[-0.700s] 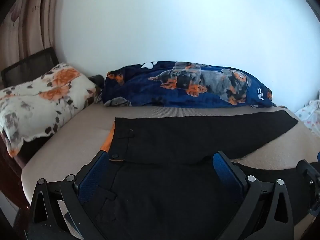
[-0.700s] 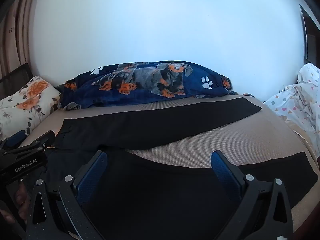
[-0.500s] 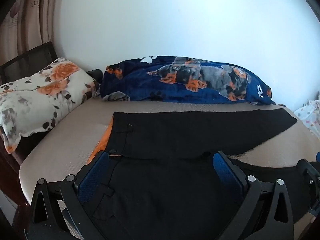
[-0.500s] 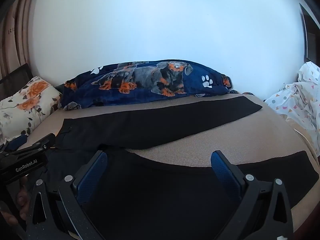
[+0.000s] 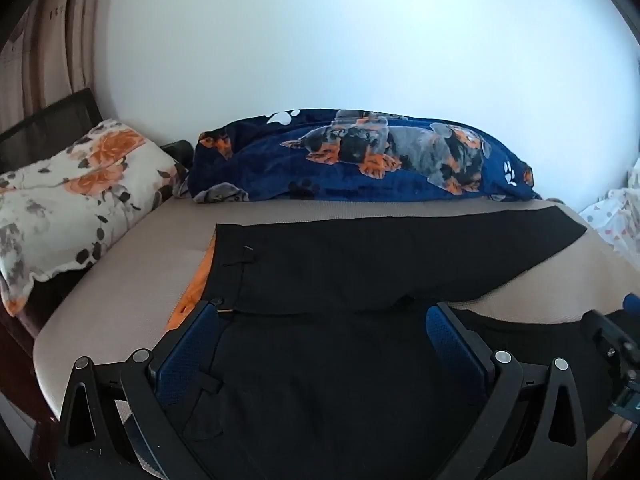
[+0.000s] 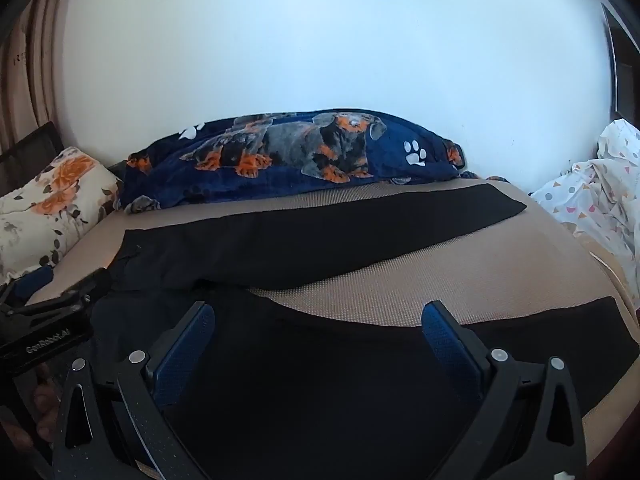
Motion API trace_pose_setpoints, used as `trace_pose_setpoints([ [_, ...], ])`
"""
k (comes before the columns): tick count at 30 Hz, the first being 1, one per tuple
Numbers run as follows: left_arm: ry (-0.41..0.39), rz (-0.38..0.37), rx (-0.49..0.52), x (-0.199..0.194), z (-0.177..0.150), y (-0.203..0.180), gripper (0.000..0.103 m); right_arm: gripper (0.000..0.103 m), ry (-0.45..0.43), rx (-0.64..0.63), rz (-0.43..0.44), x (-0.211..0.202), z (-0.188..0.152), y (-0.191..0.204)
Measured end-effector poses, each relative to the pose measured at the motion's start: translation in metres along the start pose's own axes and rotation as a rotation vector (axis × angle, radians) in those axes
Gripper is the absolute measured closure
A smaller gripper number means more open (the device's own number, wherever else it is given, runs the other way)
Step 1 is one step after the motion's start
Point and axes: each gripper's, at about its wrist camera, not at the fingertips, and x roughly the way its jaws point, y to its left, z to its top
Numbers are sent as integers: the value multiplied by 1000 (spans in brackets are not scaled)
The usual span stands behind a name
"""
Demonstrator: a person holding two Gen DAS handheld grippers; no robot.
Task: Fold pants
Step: 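Position both tools above the black trousers lying on the bed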
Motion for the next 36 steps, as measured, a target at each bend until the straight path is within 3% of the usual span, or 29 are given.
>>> trace_pose_setpoints([
  [11,-17,12,-29,1,6,14,0,0,30,11,-22,11,2,-7],
  [18,-66,16,47,-1,11,13,0,0,49,11,-32,21,5,-9],
  [22,-7,-46,57,9,20,24,0,0,59,12,-16,27,8,-9],
  [26,89,-87,1,28,35,47,0,0,69,12,2,33,11,-9],
  [32,107,-88,-49,59,59,97,1,0,104,8,24,46,8,-8],
  [36,154,-144,-94,97,75,135,6,0,130,6,36,56,6,-5],
])
